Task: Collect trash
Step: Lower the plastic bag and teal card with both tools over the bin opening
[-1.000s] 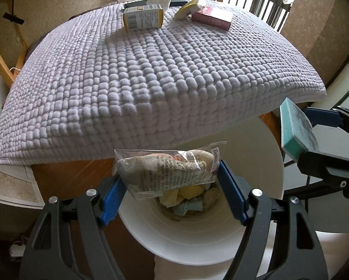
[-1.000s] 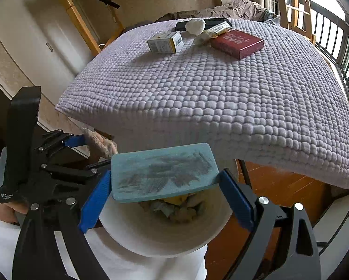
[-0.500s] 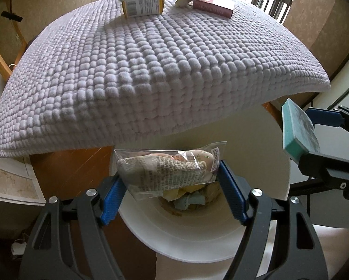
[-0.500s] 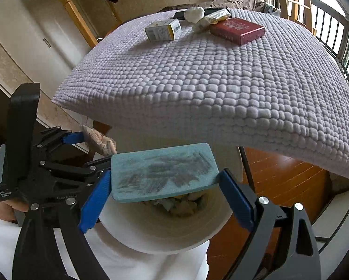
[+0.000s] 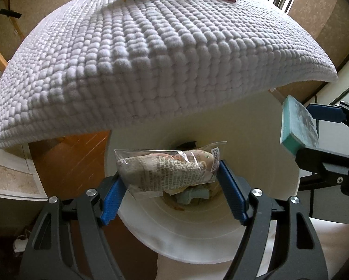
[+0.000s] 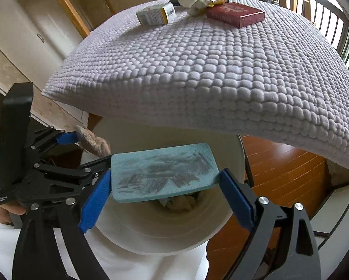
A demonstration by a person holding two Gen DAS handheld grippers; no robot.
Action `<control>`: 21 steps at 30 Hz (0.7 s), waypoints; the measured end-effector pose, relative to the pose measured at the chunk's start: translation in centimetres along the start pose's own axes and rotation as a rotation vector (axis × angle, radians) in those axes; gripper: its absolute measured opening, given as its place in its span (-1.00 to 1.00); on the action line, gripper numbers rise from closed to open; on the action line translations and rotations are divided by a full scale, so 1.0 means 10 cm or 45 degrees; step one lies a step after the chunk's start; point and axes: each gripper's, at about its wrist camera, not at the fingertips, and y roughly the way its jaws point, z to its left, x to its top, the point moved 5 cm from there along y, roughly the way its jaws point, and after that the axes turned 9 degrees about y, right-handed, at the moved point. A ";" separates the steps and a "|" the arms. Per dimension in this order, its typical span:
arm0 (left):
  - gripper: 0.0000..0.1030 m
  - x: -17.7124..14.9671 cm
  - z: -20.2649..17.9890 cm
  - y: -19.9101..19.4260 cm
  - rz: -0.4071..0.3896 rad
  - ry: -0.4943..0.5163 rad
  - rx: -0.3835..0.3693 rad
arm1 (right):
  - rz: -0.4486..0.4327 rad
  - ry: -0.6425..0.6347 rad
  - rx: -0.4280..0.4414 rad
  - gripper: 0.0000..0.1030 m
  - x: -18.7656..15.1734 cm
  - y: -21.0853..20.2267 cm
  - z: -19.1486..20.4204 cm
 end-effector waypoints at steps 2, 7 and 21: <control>0.48 -0.03 0.00 0.05 0.005 0.000 0.001 | 0.006 -0.011 -0.014 0.75 -0.01 0.04 0.00; 0.48 -0.05 -0.03 0.19 0.017 0.005 0.007 | 0.018 -0.039 -0.050 0.75 -0.04 0.15 0.03; 0.48 -0.08 -0.09 0.50 0.046 0.008 0.011 | 0.040 -0.027 -0.054 0.75 -0.21 0.34 0.00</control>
